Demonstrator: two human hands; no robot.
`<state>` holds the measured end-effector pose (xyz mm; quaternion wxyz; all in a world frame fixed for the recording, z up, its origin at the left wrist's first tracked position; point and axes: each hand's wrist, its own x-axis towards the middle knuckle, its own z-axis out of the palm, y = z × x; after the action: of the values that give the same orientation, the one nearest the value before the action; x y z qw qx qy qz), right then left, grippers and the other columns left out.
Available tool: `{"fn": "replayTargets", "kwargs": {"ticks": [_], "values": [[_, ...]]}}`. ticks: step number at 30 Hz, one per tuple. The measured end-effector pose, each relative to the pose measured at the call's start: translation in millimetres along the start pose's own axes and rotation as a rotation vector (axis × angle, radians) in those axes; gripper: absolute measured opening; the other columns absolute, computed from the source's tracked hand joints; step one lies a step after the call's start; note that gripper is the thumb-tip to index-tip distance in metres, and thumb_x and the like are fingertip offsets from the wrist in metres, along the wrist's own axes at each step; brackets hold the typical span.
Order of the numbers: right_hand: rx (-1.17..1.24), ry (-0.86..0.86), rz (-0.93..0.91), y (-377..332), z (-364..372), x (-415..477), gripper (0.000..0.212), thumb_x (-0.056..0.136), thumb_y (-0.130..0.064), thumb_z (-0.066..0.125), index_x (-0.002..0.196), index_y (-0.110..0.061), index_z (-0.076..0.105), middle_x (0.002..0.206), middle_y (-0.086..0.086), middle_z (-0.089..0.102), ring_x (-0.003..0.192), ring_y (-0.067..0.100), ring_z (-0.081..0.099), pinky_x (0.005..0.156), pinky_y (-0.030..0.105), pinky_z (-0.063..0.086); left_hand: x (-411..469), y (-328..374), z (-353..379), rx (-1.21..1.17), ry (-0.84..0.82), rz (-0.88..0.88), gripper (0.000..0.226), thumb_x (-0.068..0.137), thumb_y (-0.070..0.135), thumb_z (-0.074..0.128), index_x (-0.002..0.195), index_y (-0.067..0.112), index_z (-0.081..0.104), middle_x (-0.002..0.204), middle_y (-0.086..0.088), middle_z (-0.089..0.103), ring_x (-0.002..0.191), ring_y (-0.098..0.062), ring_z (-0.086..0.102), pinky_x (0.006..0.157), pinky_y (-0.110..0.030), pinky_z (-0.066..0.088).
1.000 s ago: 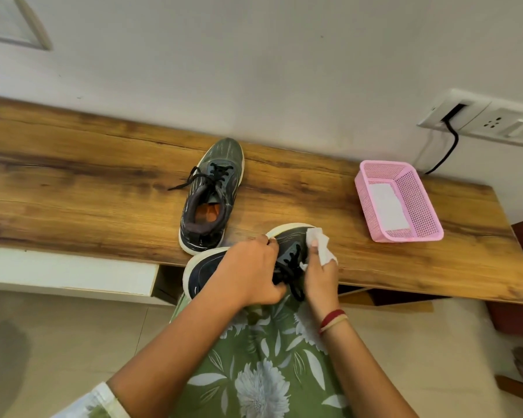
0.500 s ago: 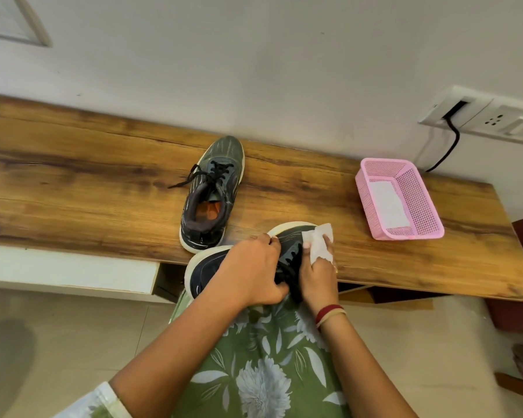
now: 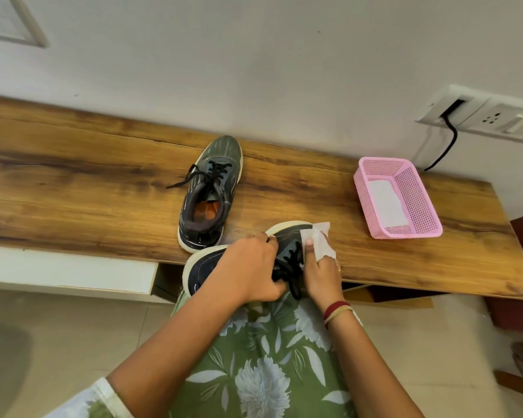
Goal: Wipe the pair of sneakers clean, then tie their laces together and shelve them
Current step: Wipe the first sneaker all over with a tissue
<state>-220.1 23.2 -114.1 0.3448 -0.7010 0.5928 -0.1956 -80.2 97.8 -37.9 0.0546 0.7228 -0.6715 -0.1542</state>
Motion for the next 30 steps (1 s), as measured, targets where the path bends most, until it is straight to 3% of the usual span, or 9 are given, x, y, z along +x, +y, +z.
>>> {"fn": "replayTargets", "kwargs": {"ticks": [5,9,13,17,20,23,25,28,30], "values": [[0.103,-0.08,-0.059,-8.6,6.1,-4.1,0.062,0.087,-0.053,0.031,0.137,-0.019,0.043,0.142,0.003,0.043,0.129,0.022,0.04,0.109,0.042,0.032,0.4,0.4,1.1,-0.004,-0.002,-0.005,0.066,0.076,0.052,0.054,0.125,0.007,0.05,0.111,-0.009,0.058,0.096,-0.027,0.059,0.077,-0.033,0.048],[0.086,-0.019,0.078,-5.4,-1.5,2.4,0.064,0.092,-0.057,0.028,0.141,-0.016,0.037,0.142,0.005,0.042,0.128,0.027,0.041,0.107,0.044,0.032,0.6,-0.3,0.6,0.007,0.005,0.0,0.066,0.076,0.052,0.054,0.125,0.008,0.05,0.111,-0.009,0.058,0.096,-0.027,0.059,0.077,-0.033,0.047],[0.099,-0.075,-0.005,-7.8,1.3,-2.9,0.047,0.098,-0.035,0.038,0.14,-0.013,0.04,0.146,0.005,0.037,0.134,0.022,0.033,0.113,0.037,0.024,-0.1,0.9,0.6,0.001,0.005,-0.002,0.068,0.077,0.052,0.054,0.127,0.007,0.049,0.112,-0.009,0.057,0.096,-0.027,0.059,0.078,-0.034,0.049],[0.25,-0.091,0.187,-4.3,-25.0,2.4,0.052,0.097,-0.046,0.035,0.136,-0.013,0.041,0.129,0.006,0.048,0.116,0.022,0.048,0.098,0.033,0.04,-0.4,0.0,0.6,-0.004,0.012,-0.006,0.068,0.076,0.053,0.055,0.127,0.008,0.049,0.111,-0.008,0.057,0.096,-0.027,0.058,0.077,-0.033,0.047],[0.544,0.094,0.347,-6.3,-54.4,-0.2,0.029,0.101,-0.029,0.035,0.123,-0.015,0.048,0.109,0.004,0.057,0.098,0.018,0.054,0.08,0.029,0.045,-2.9,0.8,1.5,0.001,0.014,0.006,0.072,0.077,0.054,0.055,0.132,0.008,0.046,0.116,-0.008,0.056,0.097,-0.026,0.058,0.079,-0.035,0.051],[0.768,0.459,0.497,5.4,-83.4,-2.5,0.028,0.101,-0.031,0.038,0.124,-0.016,0.044,0.113,0.006,0.056,0.093,0.015,0.056,0.08,0.028,0.044,-2.8,0.8,2.1,0.003,0.025,0.008,0.072,0.077,0.054,0.055,0.131,0.008,0.046,0.116,-0.008,0.056,0.096,-0.026,0.058,0.078,-0.034,0.05],[0.817,0.555,0.566,12.3,-93.3,-2.8,0.035,0.1,-0.036,0.039,0.129,-0.016,0.04,0.112,0.004,0.053,0.097,0.015,0.053,0.083,0.029,0.043,-1.2,0.3,1.3,-0.012,0.025,0.002,0.07,0.076,0.055,0.056,0.128,0.009,0.048,0.113,-0.007,0.056,0.095,-0.025,0.058,0.076,-0.033,0.048],[0.831,0.449,0.609,8.2,-80.4,-5.6,0.038,0.099,-0.035,0.04,0.13,-0.012,0.039,0.113,0.007,0.053,0.098,0.019,0.052,0.087,0.033,0.045,-0.8,0.7,0.0,-0.024,0.007,0.001,0.069,0.075,0.055,0.056,0.127,0.009,0.049,0.111,-0.007,0.057,0.095,-0.025,0.058,0.077,-0.034,0.049],[0.864,0.306,0.63,-3.6,-59.9,-4.4,0.023,0.1,-0.032,0.039,0.111,-0.013,0.044,0.107,0.009,0.055,0.091,0.021,0.055,0.088,0.037,0.046,-1.6,1.9,0.3,-0.017,0.001,0.001,0.071,0.075,0.055,0.056,0.129,0.009,0.048,0.113,-0.007,0.056,0.095,-0.025,0.058,0.077,-0.034,0.05]]}}
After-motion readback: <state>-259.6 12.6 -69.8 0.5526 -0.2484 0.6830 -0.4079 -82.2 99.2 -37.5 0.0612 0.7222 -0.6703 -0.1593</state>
